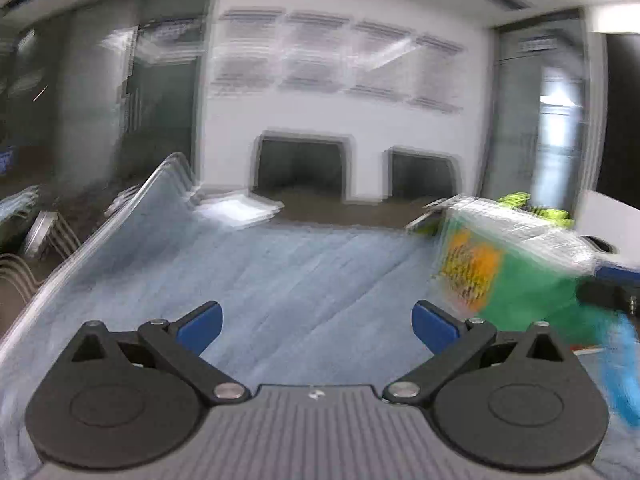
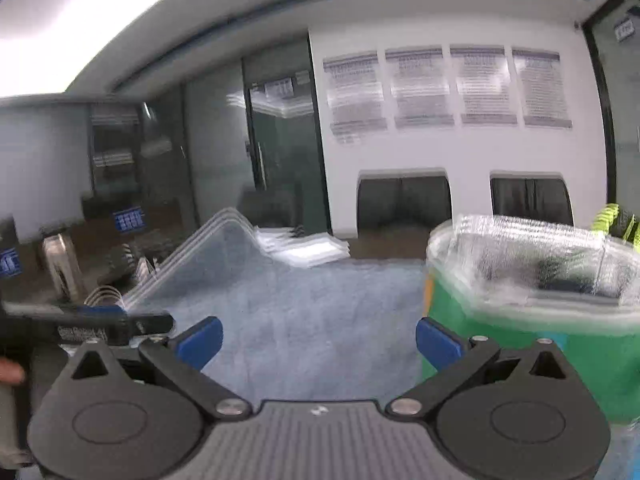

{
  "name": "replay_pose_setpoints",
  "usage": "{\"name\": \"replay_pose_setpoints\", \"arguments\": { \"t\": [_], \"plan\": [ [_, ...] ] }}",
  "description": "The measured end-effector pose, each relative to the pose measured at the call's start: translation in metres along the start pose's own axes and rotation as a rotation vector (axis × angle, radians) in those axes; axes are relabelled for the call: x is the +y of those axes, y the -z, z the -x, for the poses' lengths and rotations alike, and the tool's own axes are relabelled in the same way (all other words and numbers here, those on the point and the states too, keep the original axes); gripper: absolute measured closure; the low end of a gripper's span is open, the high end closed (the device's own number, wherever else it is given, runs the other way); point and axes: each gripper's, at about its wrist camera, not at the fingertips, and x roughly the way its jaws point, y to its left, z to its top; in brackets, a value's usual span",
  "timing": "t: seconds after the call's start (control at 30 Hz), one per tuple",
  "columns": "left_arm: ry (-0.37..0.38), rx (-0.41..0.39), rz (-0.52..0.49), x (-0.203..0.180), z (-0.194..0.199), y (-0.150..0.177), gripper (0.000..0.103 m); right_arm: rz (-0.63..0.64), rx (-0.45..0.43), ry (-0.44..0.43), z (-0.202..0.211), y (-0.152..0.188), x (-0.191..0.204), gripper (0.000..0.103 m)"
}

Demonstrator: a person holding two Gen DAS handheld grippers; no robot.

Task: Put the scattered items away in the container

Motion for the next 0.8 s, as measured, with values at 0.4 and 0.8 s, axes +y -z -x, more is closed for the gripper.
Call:
{"name": "replay_pose_setpoints", "arguments": {
  "t": [0.4, 0.8],
  "plan": [
    [-0.051, 0.248, -0.009, 0.008, -0.044, 0.06, 0.0, -0.072, 0.307, 0.18, -0.098, 0.075, 0.015, 0.0],
    [-0.129, 0.257, -0.062, 0.001, -0.058, 0.09, 0.0, -0.034, 0.329, 0.248, -0.112, 0.084, 0.023, 0.0]
  ]
}}
